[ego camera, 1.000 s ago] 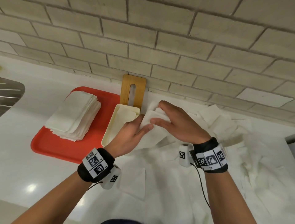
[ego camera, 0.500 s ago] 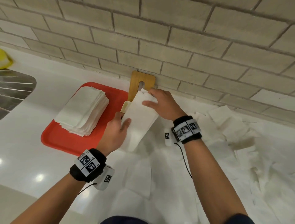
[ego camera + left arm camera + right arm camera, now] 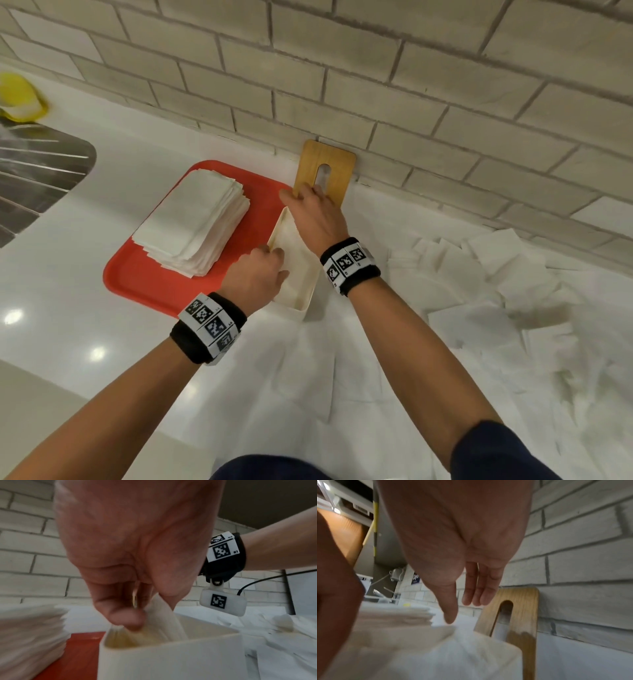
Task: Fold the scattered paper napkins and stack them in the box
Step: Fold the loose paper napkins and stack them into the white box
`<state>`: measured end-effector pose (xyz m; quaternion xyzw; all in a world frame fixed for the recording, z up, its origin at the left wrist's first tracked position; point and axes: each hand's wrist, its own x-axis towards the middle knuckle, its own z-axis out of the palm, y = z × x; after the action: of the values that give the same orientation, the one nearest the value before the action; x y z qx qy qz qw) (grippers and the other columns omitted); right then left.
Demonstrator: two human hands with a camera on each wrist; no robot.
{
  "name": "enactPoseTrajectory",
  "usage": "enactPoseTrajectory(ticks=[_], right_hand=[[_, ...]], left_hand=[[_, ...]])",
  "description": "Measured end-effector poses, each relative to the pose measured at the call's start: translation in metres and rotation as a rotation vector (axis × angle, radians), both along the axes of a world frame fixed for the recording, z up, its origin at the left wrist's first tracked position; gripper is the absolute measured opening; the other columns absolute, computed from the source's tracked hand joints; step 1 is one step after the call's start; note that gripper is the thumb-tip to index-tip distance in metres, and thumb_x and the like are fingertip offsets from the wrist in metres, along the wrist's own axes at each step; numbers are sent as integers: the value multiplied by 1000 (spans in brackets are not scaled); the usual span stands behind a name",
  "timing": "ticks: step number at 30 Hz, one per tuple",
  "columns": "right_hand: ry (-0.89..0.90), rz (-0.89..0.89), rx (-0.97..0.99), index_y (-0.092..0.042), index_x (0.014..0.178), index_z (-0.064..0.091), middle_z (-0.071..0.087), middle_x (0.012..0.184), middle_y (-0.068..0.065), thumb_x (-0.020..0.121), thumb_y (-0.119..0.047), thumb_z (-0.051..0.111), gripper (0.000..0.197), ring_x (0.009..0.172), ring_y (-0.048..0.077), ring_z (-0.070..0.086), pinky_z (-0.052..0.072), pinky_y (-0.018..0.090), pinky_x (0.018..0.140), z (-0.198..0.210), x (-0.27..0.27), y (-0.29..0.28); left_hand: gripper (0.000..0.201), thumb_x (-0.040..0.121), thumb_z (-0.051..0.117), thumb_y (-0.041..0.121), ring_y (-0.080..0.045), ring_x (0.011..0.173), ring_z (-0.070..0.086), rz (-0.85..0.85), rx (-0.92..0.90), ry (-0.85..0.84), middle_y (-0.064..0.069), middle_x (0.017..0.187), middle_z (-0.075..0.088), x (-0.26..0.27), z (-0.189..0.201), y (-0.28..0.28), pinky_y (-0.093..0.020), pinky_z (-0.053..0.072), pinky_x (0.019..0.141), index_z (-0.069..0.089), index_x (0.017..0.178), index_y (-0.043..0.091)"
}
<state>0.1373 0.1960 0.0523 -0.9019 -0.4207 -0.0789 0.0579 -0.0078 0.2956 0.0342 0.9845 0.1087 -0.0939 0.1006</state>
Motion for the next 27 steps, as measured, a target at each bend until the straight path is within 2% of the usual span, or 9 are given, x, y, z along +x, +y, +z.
enactPoseTrajectory(ticks=[3,6,8,14,17,20,23,25,27], right_hand=[[153,-11,-63,-10,112,65,65,104,12,97,-2,59,18,90,34,68,59,44,70,-4,1,6],[330,-32,-341,-16,136,64,70,122,12,103,-30,66,36,104,33,71,61,40,83,-17,-1,2],[379,-12,-428,-15,146,57,67,132,15,106,-30,61,43,110,34,69,55,38,84,-26,-6,-1],[341,-67,-103,-20,133,63,67,129,8,102,-27,66,32,110,32,68,58,43,84,12,-32,-28],[358,-231,216,-25,116,59,68,112,0,103,-30,57,14,97,27,63,53,40,78,26,-63,-79],[400,-362,147,-22,108,57,68,102,4,100,-24,54,8,94,32,61,53,41,77,0,-82,-141],[594,-327,-136,-23,134,58,64,133,7,95,-27,72,41,124,35,60,54,46,97,-45,-93,-182],[665,-312,-236,-27,151,47,51,152,4,88,-38,83,74,139,34,48,48,51,108,-68,-101,-196],[629,-321,-253,-30,147,47,56,142,2,86,-45,84,73,134,33,45,45,49,103,-81,-105,-200]], left_hand=[[36,95,77,36,-29,111,53,-151,158,-35,-9,124,50,4,8,2,-41,59,75,67,122,15],[40,96,75,21,-31,121,59,-274,134,180,-6,135,53,17,3,-3,-42,58,91,61,134,17],[30,103,61,13,-34,114,67,-299,197,255,-10,130,60,23,-5,-10,-45,60,92,57,133,12],[27,97,74,25,-34,100,70,-229,56,83,-4,115,64,9,5,-9,-46,60,81,61,119,18],[21,102,64,42,-30,79,66,-141,-136,-161,5,91,62,-34,21,-27,-43,58,66,58,93,24],[41,106,49,56,-30,74,65,-126,-102,-74,2,81,64,-77,12,-52,-37,51,61,57,84,23],[55,101,46,72,-32,98,69,-95,-20,136,-3,104,67,-98,-21,-68,-40,53,76,63,107,19],[69,94,63,70,-31,117,61,-71,-89,234,-6,125,58,-102,-41,-75,-43,52,85,52,131,13],[81,88,78,57,-32,127,53,-58,-169,261,-10,134,51,-102,-56,-79,-46,53,91,42,142,9]])
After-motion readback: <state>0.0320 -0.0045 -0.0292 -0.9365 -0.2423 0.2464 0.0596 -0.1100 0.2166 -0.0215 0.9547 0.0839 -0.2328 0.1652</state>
